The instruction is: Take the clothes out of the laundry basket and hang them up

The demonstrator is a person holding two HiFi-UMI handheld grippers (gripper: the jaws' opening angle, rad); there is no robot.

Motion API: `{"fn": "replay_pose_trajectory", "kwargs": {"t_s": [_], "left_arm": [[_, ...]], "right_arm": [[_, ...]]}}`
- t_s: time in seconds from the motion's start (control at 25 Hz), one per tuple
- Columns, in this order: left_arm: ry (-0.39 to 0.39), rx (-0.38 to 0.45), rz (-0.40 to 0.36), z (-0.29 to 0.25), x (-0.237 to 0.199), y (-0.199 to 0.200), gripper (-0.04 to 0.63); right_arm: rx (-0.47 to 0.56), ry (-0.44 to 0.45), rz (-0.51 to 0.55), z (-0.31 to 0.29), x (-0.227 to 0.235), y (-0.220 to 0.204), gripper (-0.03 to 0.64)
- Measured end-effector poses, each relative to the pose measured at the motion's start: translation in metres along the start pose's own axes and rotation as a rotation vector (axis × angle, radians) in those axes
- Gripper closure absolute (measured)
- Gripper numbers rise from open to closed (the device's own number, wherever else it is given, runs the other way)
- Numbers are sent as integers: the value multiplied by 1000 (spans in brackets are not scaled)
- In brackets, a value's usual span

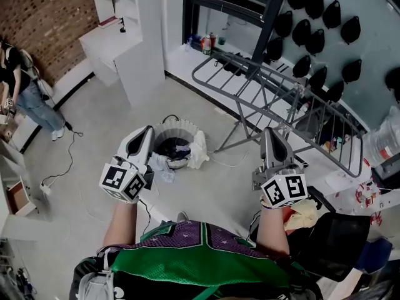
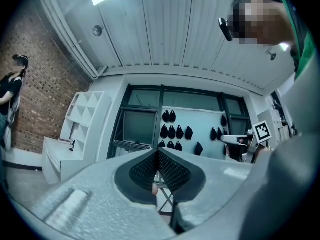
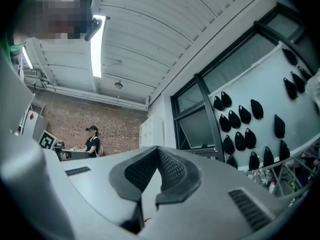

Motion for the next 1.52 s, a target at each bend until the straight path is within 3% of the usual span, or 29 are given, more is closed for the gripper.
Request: {"fn": "replay_pose_trajectory", "kwargs": {"t_s": [0.64,0.88,0.96,1.2,1.52], "left_arm": [[-18,1,27,-55,-94,-11,578],[-7,-6,39,-61,-101,-18,578],[-1,-1,42,-61,-100,-19,578],[24,-8,31,-65,-92,-23,580],[23,-35,7,-80,-83,-37,578]], "right_arm": [[-52,59,6,-123,-18,-32,615],[-92,44,-9,-136,-16,-44,615],[-103,69,-9,-143,-14,-49,533],[-140,158,0,-163,-9,-62,405],[-192,241,-2,-193,0,-98,385]]}}
Point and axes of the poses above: the fingertips, and each gripper's own axes: z backward along the fingers, x to its right, y out of its top, the point moved 9 cm from there along z, backward along the fingers, and after that the axes turned 2 degrees about y, right-handed, at the moved point
